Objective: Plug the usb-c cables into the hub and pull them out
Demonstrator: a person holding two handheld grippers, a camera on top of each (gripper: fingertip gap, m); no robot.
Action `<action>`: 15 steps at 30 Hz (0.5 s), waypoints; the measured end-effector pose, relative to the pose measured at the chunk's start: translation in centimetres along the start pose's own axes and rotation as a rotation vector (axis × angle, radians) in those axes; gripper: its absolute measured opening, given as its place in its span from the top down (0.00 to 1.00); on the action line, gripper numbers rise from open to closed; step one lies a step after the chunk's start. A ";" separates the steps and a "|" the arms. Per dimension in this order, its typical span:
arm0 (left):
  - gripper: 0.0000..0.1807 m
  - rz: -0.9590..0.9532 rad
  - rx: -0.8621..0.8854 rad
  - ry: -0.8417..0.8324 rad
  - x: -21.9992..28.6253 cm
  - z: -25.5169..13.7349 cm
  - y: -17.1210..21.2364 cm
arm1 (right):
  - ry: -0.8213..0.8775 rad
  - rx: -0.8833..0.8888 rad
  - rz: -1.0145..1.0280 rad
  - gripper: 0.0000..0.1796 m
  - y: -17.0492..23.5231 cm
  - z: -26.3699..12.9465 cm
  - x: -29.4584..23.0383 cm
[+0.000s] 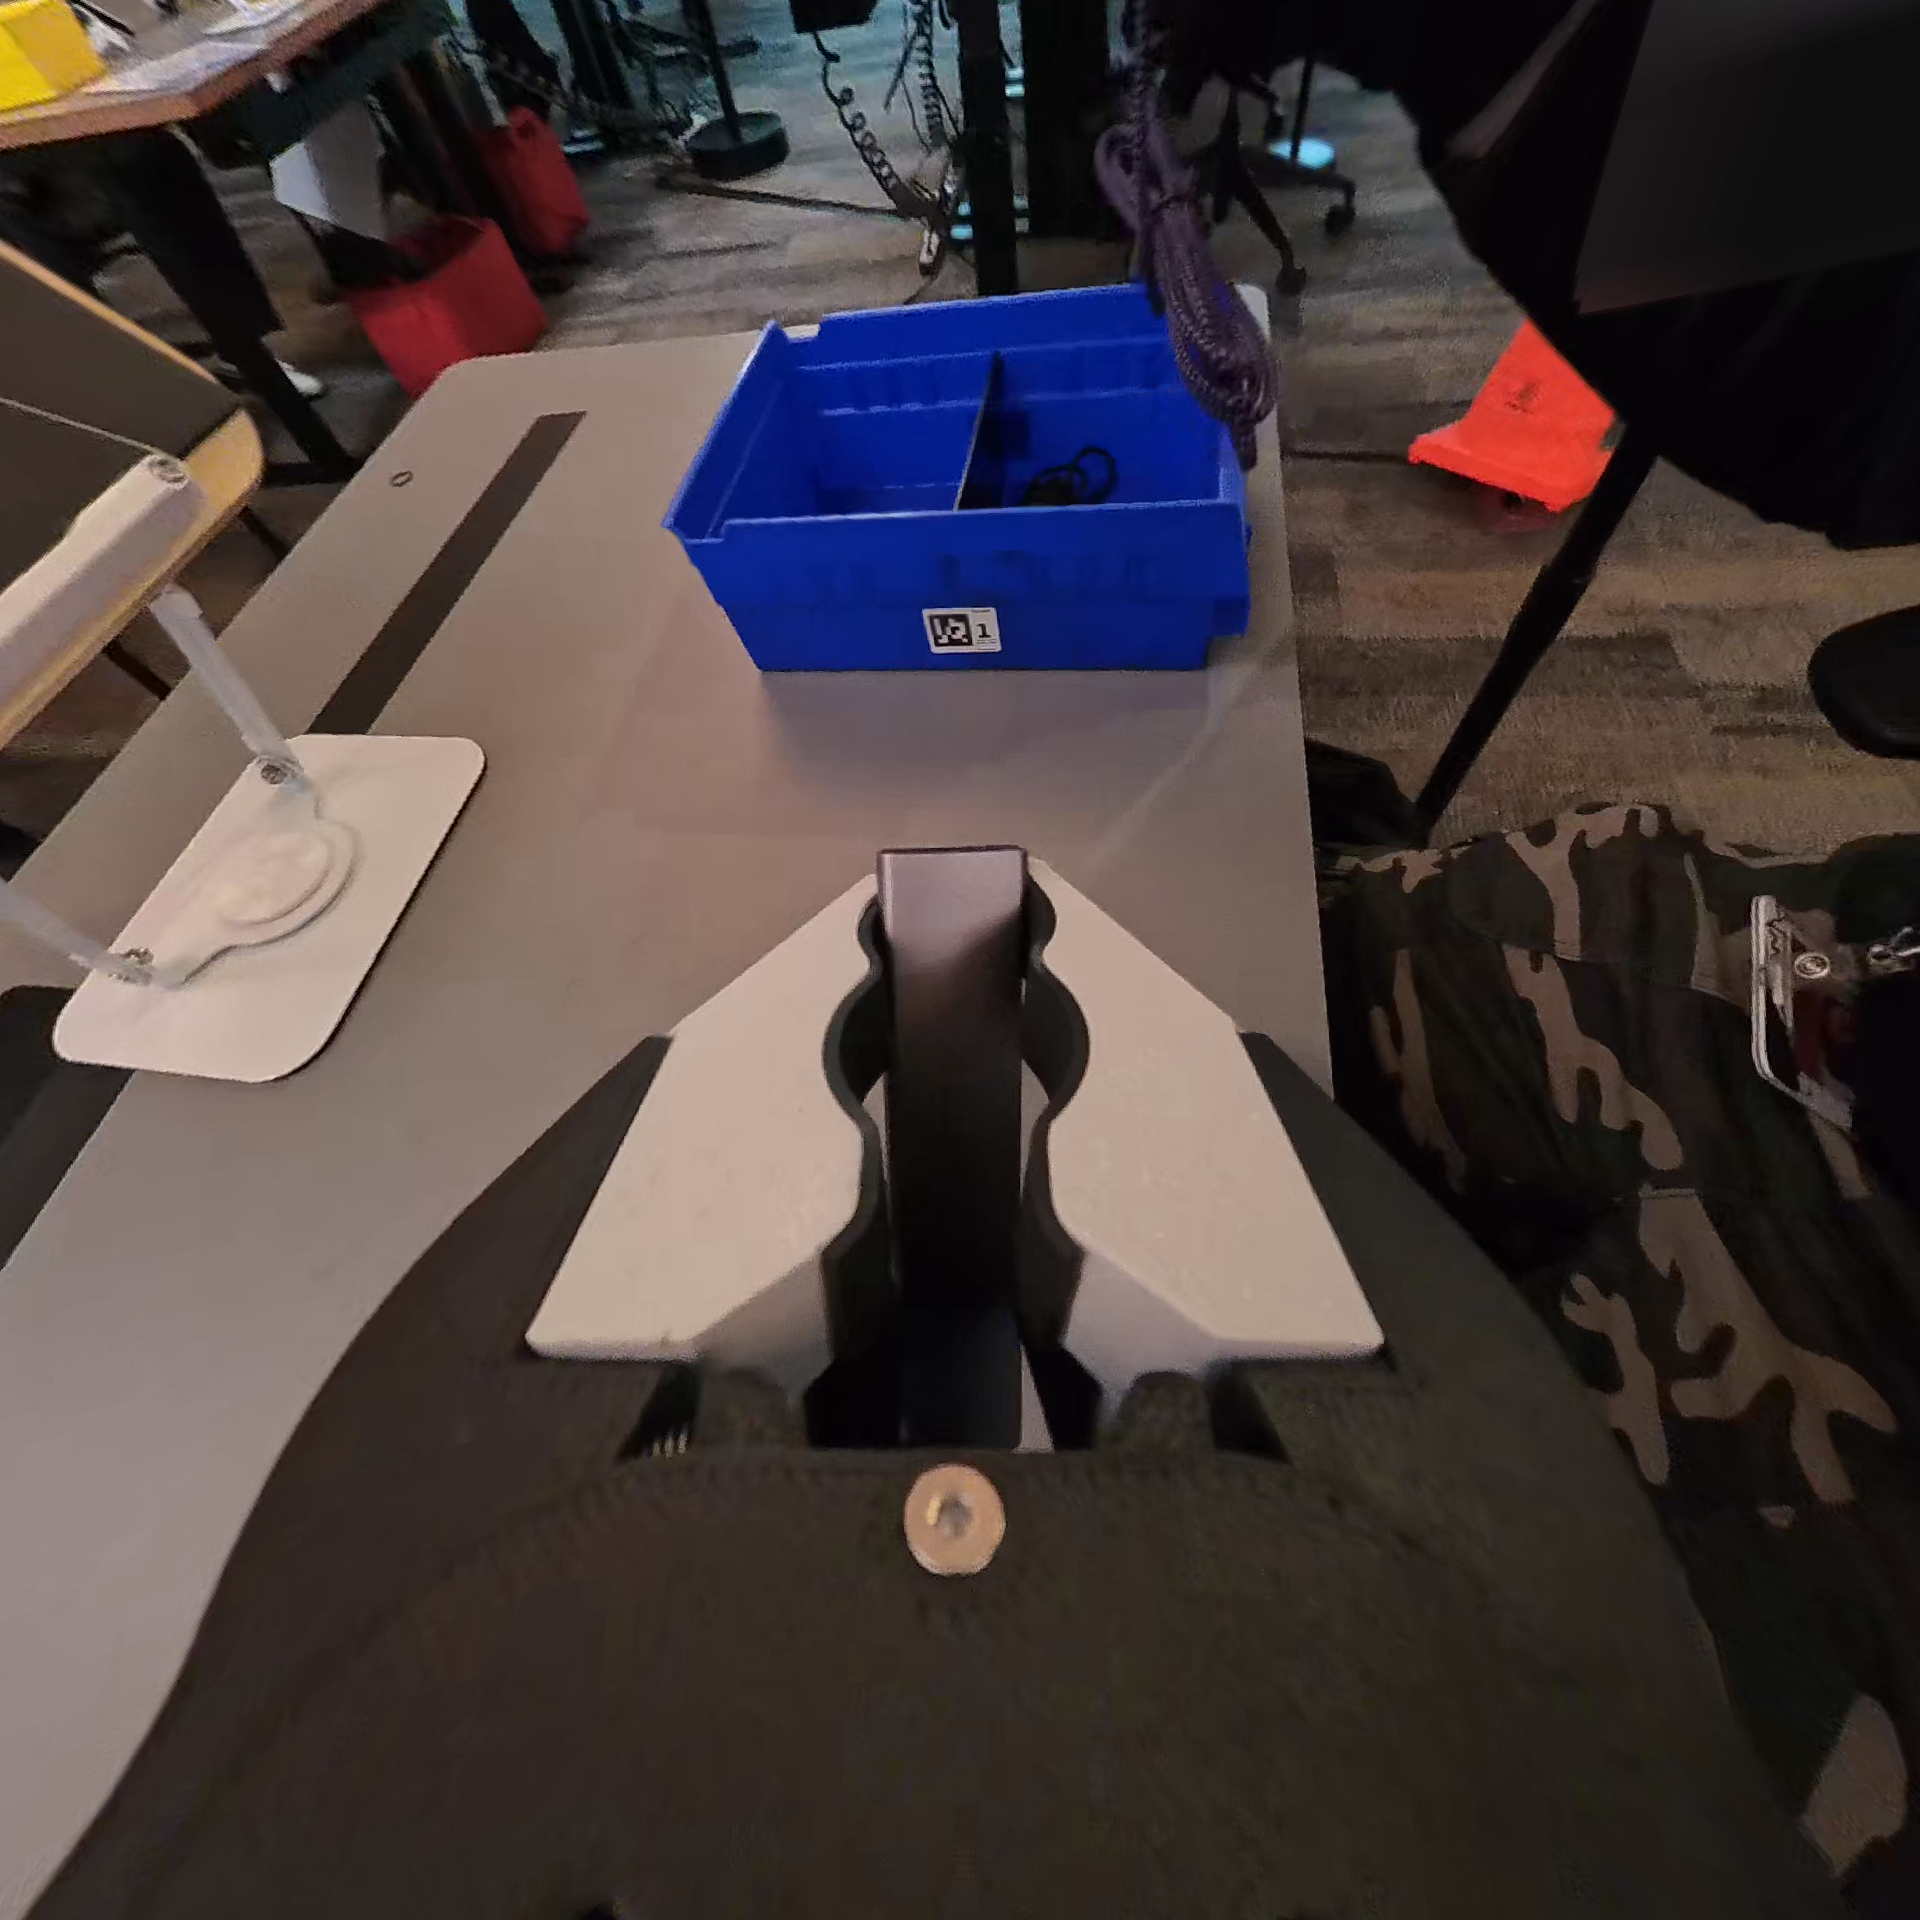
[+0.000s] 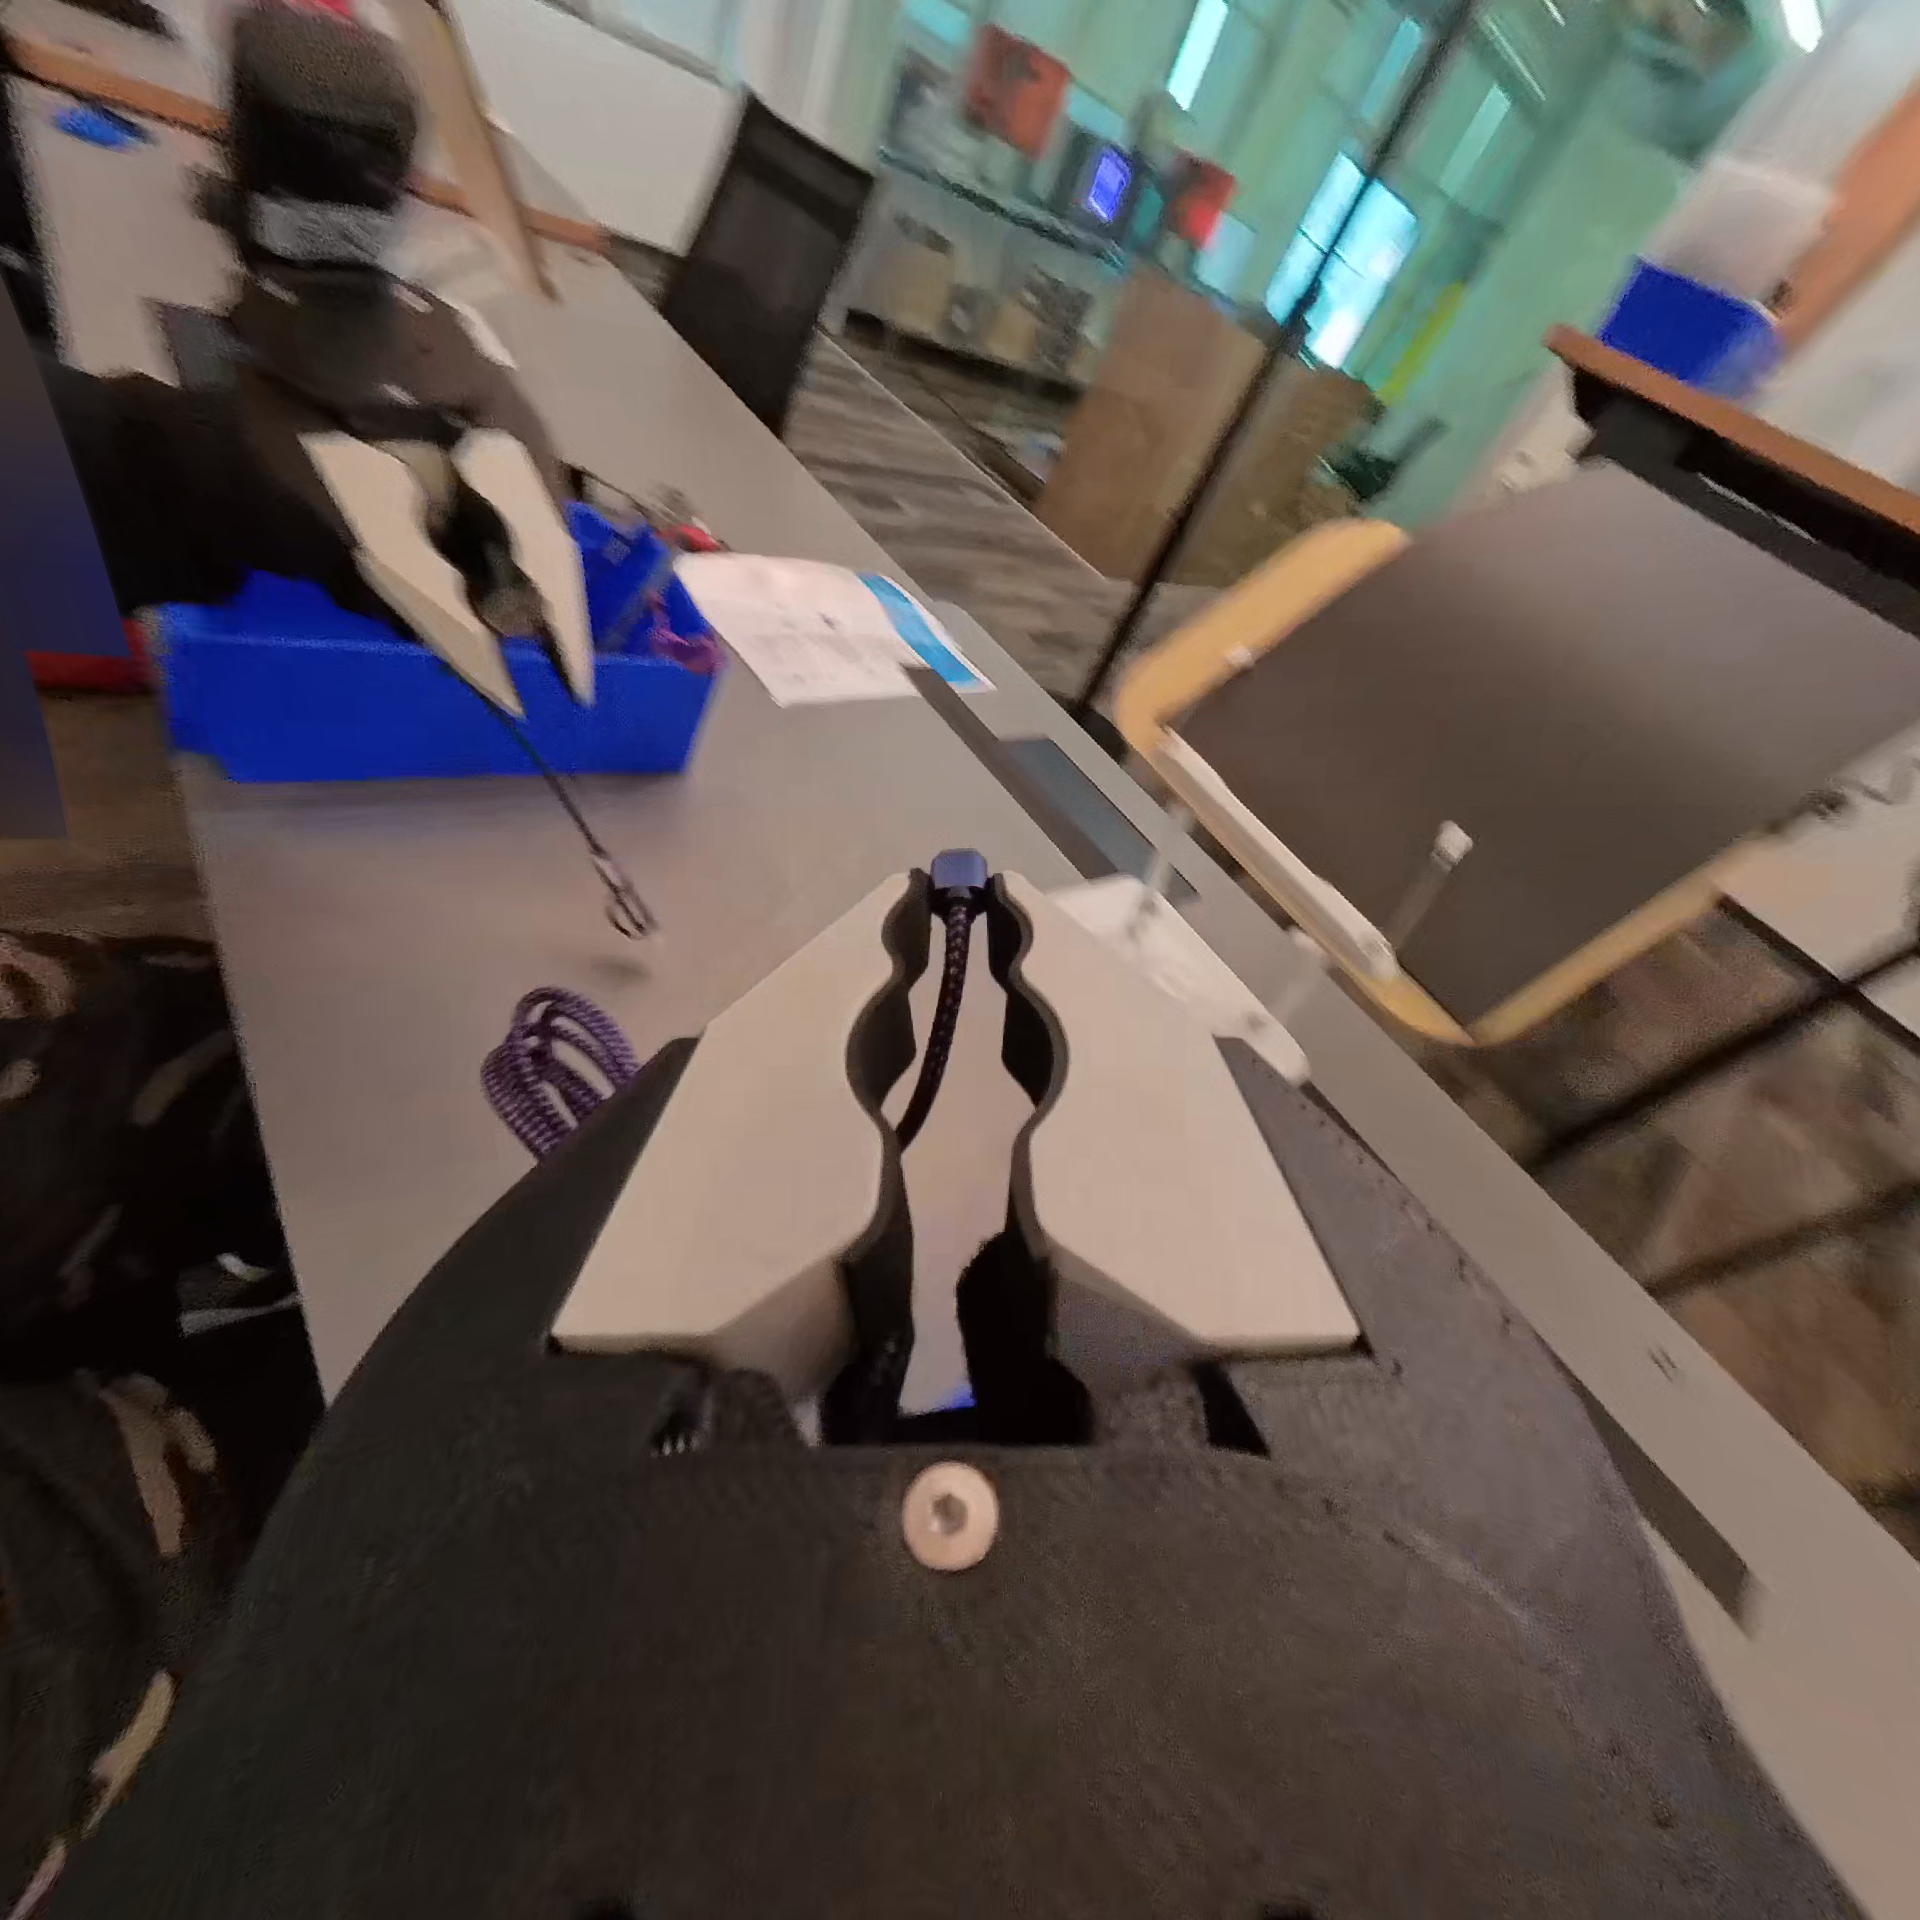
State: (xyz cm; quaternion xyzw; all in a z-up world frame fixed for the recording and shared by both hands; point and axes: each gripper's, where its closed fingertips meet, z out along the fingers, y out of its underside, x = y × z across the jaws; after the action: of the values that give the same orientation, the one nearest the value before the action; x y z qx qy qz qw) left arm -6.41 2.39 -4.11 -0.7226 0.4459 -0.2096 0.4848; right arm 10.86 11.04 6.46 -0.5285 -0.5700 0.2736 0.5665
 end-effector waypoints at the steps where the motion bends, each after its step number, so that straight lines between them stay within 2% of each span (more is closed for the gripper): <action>1: 0.90 -0.010 0.009 -0.005 -0.1 -0.3 0.1 | 0.052 -0.044 0.006 0.95 1.0 -1.2 1.2; 4: 0.90 -0.023 0.000 -0.017 -0.2 -0.4 0.7 | 0.186 -0.156 -0.002 0.95 4.5 -4.2 3.8; 9: 0.90 -0.023 -0.007 -0.008 0.3 0.0 0.6 | 0.353 -0.349 0.080 0.95 13.9 -6.7 6.8; 13: 0.90 -0.011 -0.026 -0.003 0.8 0.4 0.4 | 0.349 -0.423 0.219 0.95 20.9 -6.6 6.2; 14: 0.90 -0.011 -0.032 -0.001 0.9 0.5 0.4 | 0.333 -0.480 0.242 0.93 22.6 -6.6 5.8; 15: 0.90 -0.014 -0.027 0.002 1.0 0.6 0.3 | 0.324 -0.539 0.263 0.85 24.0 -6.8 5.4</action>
State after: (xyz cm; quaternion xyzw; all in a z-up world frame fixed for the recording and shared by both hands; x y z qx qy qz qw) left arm -5.61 1.83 -4.74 -0.7322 0.4441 -0.2075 0.4730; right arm 25.34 21.00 -12.03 -0.7649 -0.4514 0.0963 0.4494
